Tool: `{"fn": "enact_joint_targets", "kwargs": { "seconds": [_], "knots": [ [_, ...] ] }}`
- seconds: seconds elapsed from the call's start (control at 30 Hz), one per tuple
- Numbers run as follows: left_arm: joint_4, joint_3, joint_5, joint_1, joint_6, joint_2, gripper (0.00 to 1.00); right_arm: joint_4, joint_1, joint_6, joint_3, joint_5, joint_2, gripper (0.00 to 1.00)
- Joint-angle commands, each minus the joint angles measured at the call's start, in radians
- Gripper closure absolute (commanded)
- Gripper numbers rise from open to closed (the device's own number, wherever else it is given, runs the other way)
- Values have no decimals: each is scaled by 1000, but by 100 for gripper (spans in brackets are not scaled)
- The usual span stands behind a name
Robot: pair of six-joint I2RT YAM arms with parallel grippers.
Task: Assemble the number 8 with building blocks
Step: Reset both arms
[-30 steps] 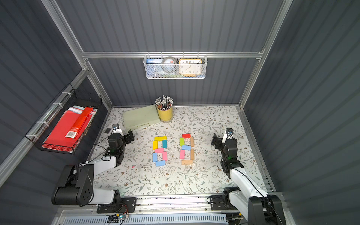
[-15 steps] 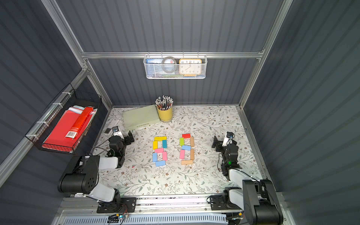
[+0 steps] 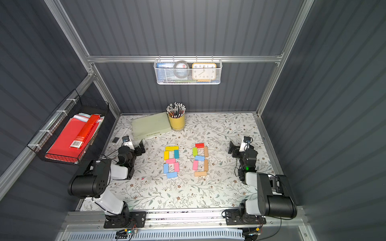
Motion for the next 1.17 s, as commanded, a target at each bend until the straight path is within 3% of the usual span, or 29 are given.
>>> {"fn": "enact_joint_targets", "kwargs": {
  "seconds": [0.0,0.13,0.3,0.43,1.13],
  "knots": [
    [67,-15,43,7,27,1,0,147,-8,4,-2,-46,77,1],
    [173,-68,63,7,34,17,1,93,-6,-20,3,-84,59,1],
    [206,-76,63,7,33,27,0,311,-6,-8,-64,-67,133,1],
    [180,-65,31,6,27,28,1,183,-2,-13,-36,-53,91,1],
    [178,-65,28,6,27,27,0,192,3,-15,-34,-45,99,1]
  ]
}}
